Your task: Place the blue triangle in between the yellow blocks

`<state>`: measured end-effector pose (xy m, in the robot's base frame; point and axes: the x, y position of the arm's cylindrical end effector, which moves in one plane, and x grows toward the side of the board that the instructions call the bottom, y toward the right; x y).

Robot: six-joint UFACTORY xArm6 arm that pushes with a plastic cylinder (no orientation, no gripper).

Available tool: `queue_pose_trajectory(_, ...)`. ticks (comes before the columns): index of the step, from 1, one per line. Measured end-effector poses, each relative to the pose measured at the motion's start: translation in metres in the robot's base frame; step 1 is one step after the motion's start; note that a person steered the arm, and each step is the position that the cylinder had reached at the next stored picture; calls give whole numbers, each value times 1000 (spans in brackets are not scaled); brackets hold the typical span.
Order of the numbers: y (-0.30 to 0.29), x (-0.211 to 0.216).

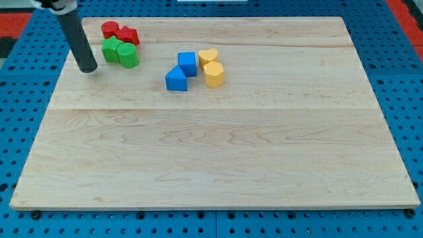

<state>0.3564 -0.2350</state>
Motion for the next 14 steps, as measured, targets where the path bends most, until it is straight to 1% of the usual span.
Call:
queue_pose_trajectory(2, 5, 5)
queue_pose_trajectory(3, 6, 18)
queue_pose_trajectory(4, 47, 51)
queue_pose_trajectory(5, 115, 48)
queue_pose_trajectory(6, 177, 30)
queue_pose_trajectory(7, 223, 22)
queue_pose_trajectory(9, 205, 15)
queue_pose_trajectory(10, 226, 7)
queue_pose_trajectory(11, 234, -19)
queue_pose_trajectory(12, 227, -33)
queue_pose_trajectory(13, 199, -16)
queue_pose_trajectory(14, 168, -14)
